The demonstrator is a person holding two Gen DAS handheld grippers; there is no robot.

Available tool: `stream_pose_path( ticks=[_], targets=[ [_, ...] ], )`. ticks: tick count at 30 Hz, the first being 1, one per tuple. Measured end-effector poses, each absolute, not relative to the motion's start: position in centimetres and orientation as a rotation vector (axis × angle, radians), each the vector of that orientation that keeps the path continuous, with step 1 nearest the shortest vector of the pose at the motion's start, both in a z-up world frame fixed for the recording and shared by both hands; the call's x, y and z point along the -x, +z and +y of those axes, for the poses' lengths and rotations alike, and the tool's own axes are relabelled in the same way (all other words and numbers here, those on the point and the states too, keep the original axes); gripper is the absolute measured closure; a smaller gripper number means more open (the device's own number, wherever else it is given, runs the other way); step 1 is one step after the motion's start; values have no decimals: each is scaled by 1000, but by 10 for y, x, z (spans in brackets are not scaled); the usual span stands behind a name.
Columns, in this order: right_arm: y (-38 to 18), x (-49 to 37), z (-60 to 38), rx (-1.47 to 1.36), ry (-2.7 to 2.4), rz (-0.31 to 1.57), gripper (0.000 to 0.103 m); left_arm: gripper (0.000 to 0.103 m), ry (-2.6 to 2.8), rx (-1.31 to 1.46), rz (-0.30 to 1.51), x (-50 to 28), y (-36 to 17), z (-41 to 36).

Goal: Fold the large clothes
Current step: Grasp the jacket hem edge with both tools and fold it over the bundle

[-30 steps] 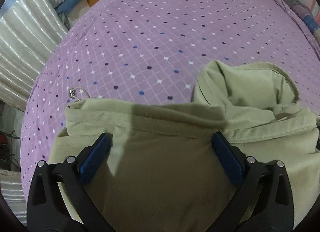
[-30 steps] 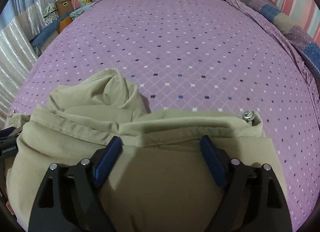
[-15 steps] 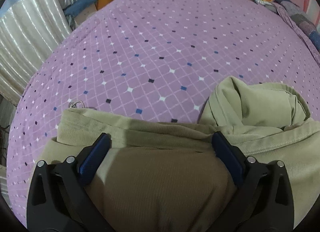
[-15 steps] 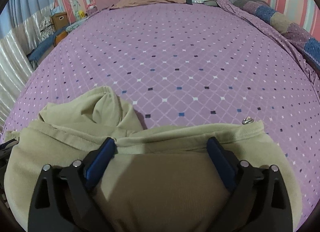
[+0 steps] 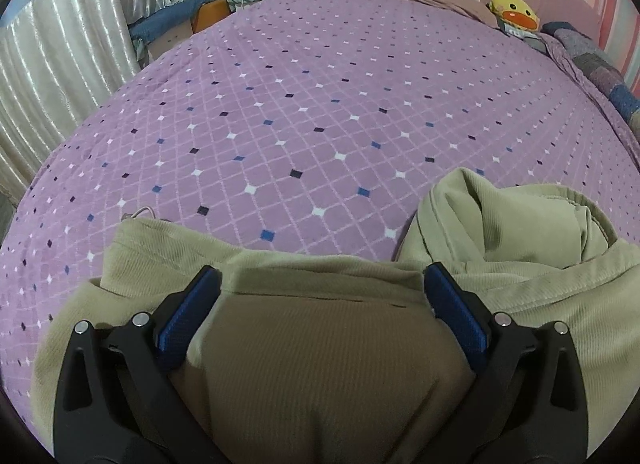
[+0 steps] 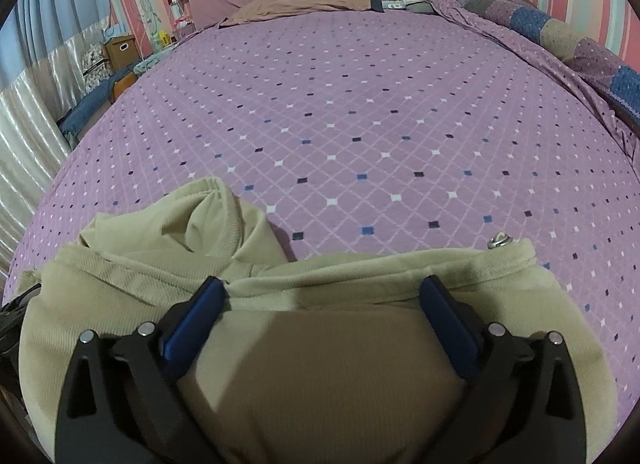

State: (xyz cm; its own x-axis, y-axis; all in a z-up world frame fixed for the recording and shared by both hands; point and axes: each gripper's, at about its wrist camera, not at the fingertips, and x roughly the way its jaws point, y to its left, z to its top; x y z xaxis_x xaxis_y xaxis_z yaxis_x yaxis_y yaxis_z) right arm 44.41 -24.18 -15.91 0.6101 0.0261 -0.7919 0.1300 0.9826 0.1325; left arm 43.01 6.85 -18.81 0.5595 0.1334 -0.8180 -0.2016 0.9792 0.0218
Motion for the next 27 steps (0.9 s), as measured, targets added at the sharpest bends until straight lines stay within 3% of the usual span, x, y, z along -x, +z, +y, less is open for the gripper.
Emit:
stream_pose_path(
  ticks=[7, 14, 27],
  targets=[
    [-149, -439, -242, -162, -57, 935, 4, 3, 136, 56, 1037, -438, -175, 62],
    [-72, -362, -241, 169, -45, 648, 2, 3, 152, -226, 815, -377, -100, 65],
    [-134, -393, -282, 20, -131, 688, 2, 3, 157, -7, 812, -382, -158, 124]
  ],
)
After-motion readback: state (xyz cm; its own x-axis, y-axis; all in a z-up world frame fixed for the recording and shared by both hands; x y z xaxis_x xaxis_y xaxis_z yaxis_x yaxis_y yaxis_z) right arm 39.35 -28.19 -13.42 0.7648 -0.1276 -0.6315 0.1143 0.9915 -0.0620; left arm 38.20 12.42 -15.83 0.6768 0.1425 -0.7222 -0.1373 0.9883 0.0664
